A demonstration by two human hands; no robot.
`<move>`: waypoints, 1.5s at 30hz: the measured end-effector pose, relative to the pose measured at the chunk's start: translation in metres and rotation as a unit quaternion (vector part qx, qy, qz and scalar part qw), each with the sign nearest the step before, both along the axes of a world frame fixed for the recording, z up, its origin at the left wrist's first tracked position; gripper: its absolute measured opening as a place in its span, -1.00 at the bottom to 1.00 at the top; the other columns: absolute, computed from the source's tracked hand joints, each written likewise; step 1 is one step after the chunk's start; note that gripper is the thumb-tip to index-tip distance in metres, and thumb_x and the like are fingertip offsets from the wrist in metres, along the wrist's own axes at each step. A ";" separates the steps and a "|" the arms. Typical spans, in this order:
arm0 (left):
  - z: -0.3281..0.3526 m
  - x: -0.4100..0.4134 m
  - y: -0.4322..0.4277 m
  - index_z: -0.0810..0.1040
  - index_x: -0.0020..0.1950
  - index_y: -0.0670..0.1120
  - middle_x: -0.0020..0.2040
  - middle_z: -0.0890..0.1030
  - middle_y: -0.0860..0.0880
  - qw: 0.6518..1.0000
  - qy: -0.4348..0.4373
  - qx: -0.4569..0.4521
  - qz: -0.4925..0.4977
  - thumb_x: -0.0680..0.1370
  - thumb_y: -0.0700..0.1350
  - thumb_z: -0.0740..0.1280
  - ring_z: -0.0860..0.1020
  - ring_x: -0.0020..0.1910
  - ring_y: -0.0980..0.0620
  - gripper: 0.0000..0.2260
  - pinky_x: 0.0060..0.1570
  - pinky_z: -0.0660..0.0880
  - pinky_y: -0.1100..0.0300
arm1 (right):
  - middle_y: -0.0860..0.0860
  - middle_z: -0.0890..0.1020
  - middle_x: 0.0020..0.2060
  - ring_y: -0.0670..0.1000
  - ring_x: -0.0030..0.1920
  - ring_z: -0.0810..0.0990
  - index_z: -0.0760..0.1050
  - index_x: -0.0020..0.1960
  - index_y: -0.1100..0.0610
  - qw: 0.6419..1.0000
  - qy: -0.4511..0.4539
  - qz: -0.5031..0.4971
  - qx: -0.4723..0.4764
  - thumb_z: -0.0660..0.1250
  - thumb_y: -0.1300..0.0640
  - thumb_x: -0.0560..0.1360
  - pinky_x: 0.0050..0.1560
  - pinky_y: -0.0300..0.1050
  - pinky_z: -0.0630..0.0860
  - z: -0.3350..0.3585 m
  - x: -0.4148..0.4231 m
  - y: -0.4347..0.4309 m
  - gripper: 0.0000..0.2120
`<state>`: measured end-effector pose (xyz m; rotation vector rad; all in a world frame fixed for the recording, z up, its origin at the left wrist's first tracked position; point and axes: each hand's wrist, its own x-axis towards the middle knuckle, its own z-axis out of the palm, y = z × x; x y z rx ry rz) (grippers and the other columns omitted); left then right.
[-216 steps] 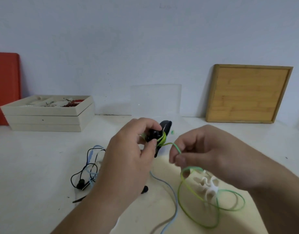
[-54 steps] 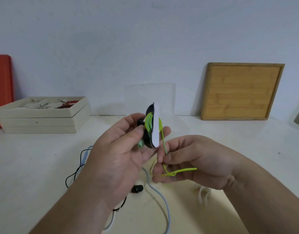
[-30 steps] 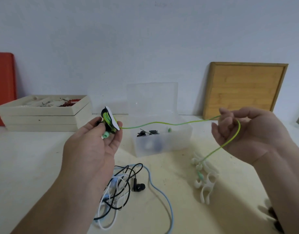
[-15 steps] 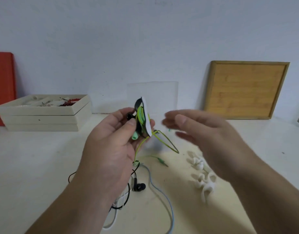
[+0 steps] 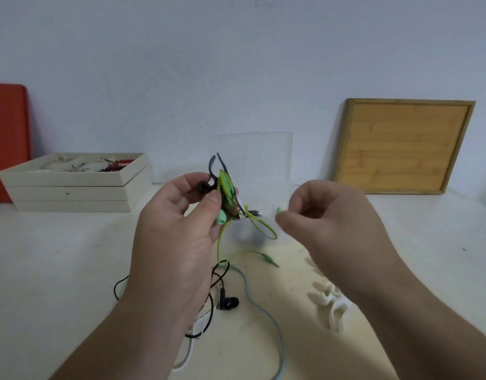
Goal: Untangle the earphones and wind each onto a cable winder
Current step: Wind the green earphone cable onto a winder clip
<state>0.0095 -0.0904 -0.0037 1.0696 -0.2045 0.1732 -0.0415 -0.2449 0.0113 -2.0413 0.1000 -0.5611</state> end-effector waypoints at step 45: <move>-0.007 0.002 0.004 0.65 -0.13 0.04 0.00 0.67 -0.22 0.996 -0.021 0.080 0.021 0.35 -0.15 0.42 0.66 0.07 -0.24 -0.85 0.10 0.60 -0.15 | -0.02 0.42 -0.52 -0.01 -0.49 0.38 0.68 -0.08 0.08 0.972 0.139 0.188 -0.013 0.27 0.10 0.63 -0.38 -0.19 0.46 0.003 -0.004 -0.004 -0.78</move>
